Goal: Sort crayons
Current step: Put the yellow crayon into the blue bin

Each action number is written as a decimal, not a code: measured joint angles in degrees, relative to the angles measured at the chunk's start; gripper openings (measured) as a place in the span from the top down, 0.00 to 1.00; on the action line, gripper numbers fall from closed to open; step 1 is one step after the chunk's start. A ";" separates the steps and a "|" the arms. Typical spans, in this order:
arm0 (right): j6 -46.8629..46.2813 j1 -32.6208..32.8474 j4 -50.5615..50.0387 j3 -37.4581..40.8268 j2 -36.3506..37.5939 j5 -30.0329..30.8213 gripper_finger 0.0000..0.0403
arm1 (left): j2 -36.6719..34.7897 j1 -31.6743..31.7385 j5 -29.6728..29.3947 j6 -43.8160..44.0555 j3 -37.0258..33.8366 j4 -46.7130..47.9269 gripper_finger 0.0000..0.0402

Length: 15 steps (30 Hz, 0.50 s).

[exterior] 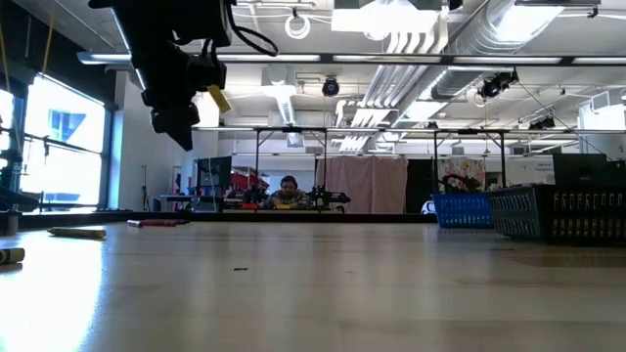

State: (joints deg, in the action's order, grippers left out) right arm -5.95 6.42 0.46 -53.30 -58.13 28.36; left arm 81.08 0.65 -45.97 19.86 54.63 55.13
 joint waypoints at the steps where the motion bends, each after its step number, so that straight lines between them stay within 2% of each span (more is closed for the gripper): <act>1: -0.01 0.00 0.20 0.00 0.01 0.61 0.72 | 0.00 -0.12 0.36 0.04 0.00 -0.02 0.74; 4: -0.01 -0.02 0.23 0.00 0.02 0.71 0.72 | 0.00 -0.29 4.37 1.53 0.00 -0.05 0.74; 8: -0.03 -0.02 -0.38 0.00 0.00 -0.64 0.72 | -0.01 -0.55 12.55 6.67 -0.84 0.34 0.74; 12: -4.25 -0.09 -0.35 0.00 0.00 -1.79 0.72 | -0.91 -2.90 17.08 10.47 -5.21 -1.07 0.74; 15: -5.17 -0.95 -2.37 0.00 0.00 -5.38 0.72 | -1.27 -4.68 22.81 11.95 -9.38 -3.25 0.74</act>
State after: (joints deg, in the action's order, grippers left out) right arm -11.12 5.46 -1.92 -53.30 -58.13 22.98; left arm 79.81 -4.03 -23.16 31.81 45.25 51.89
